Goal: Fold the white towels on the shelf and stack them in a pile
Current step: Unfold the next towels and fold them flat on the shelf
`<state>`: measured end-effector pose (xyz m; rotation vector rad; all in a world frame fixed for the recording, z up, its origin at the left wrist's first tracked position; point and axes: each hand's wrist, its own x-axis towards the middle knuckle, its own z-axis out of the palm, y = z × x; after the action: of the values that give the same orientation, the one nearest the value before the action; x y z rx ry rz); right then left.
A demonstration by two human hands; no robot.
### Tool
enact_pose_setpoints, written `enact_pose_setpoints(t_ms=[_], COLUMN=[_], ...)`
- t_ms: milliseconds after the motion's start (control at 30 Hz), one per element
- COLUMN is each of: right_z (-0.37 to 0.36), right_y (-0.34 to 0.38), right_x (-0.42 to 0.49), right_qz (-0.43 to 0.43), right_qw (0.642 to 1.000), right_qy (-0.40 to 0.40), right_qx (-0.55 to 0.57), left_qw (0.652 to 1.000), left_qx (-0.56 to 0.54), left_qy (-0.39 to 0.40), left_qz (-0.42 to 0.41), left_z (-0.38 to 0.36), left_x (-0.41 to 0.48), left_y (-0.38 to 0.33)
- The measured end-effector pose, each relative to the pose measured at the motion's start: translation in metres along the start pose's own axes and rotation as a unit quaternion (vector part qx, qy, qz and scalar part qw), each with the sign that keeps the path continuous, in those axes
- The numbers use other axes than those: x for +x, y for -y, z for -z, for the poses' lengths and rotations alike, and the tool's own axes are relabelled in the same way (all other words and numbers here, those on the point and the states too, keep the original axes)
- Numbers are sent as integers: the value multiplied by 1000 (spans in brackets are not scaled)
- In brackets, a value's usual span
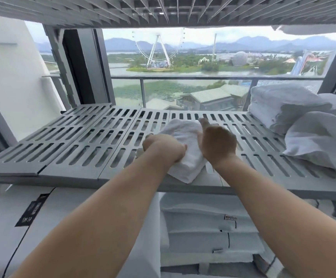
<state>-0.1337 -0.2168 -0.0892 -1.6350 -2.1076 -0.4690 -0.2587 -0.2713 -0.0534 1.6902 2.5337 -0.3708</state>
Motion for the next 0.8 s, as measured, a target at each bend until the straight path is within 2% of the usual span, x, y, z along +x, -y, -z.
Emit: enact_pose_setpoints(t_ms=[67,167,267,400,533,667,800], right_z=[3,11,20,17,0,-1,-4], right_y=[-4,-25,-39,-32,-28,-33,-43], right_x=[-8,-5,-3,-8,-14,-5,5], right_qz=[-29,-75,-79,-43,-68,-87,-84], right_qw=[999,991,983,962,944,916,909], right_qy=[45,108,166,232,189,136,94], right_qx=[8,9,23,138,262,367,397], left_qw=[999,996,995,985,974,955,943], left_qx=[41,41,-41,-164,-216,-272,-300], left_qy=[-34,-77,-88,-34,-68,-116,-124], left_qz=[-10,-34,-40,-39,9,-31,-77], left_z=[5,11,7,-17,-27,-24,-12], left_x=[-12,-19,-13,-7,1,10,22], left_y=[-5,-6,-3,-18,-28,-29,-37])
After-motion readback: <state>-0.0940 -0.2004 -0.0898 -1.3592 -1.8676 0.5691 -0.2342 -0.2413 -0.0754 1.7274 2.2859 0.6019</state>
